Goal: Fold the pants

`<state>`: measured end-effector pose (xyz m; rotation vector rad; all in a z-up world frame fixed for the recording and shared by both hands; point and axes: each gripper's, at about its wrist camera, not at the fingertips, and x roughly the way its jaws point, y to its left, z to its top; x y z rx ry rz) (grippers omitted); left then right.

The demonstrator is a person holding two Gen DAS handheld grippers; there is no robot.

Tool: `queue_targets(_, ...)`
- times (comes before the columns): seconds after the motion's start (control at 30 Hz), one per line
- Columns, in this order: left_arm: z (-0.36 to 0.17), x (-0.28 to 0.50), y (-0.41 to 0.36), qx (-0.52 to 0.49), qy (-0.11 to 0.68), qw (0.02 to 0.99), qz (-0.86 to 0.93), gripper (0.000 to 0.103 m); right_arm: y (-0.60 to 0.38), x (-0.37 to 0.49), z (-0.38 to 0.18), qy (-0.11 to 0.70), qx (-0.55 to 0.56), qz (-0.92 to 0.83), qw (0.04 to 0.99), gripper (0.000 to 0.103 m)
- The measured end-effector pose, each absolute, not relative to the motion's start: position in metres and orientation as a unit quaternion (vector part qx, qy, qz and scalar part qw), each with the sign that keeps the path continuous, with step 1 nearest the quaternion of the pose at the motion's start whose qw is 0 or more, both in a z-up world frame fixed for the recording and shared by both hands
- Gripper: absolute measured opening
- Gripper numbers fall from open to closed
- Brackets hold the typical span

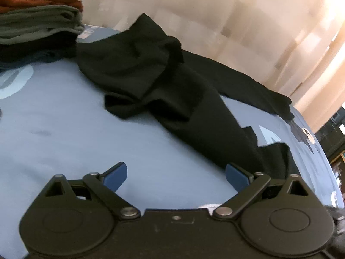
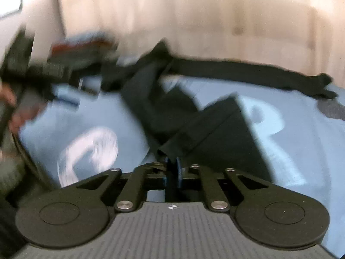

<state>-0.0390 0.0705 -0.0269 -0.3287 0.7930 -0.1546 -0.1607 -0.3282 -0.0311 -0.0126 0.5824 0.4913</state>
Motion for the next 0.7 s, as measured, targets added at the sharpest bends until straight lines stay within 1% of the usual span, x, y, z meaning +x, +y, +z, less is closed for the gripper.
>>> queue_targets(0.1,-0.031,-0.035,0.077,-0.169,0.382,0.907,-0.06,0.103,-0.368,-0.167,0.0,0.236,0.022,0.183,0.954,0.005)
queue_targets(0.2,-0.033,-0.028,0.084,-0.185,0.384,0.903,-0.05,0.103,-0.415,-0.168,0.025,0.191,0.034,0.086,0.977,0.004)
queue_targets(0.33,-0.034,-0.021,0.086,-0.187,0.382,0.904,-0.04,0.103,-0.491,-0.154,0.041,0.174,0.084,-0.034,0.98,0.004)
queue_targets(0.5,-0.033,-0.015,0.09,-0.185,0.374,0.908,-0.027,0.103,-0.551,-0.121,0.031,0.177,0.091,-0.152,0.968,0.003)
queue_targets(0.57,-0.032,-0.012,0.093,-0.182,0.371,0.911,-0.02,0.103,-0.572,-0.106,0.02,0.187,0.095,-0.19,0.959,0.003)
queue_targets(0.6,-0.032,-0.01,0.095,-0.179,0.368,0.912,-0.016,0.103,-0.583,-0.096,0.013,0.195,0.098,-0.214,0.952,0.0)
queue_targets(0.7,-0.031,0.001,0.101,-0.177,0.355,0.918,0.001,0.103,-0.605,-0.079,-0.011,0.22,0.085,-0.281,0.93,0.0)
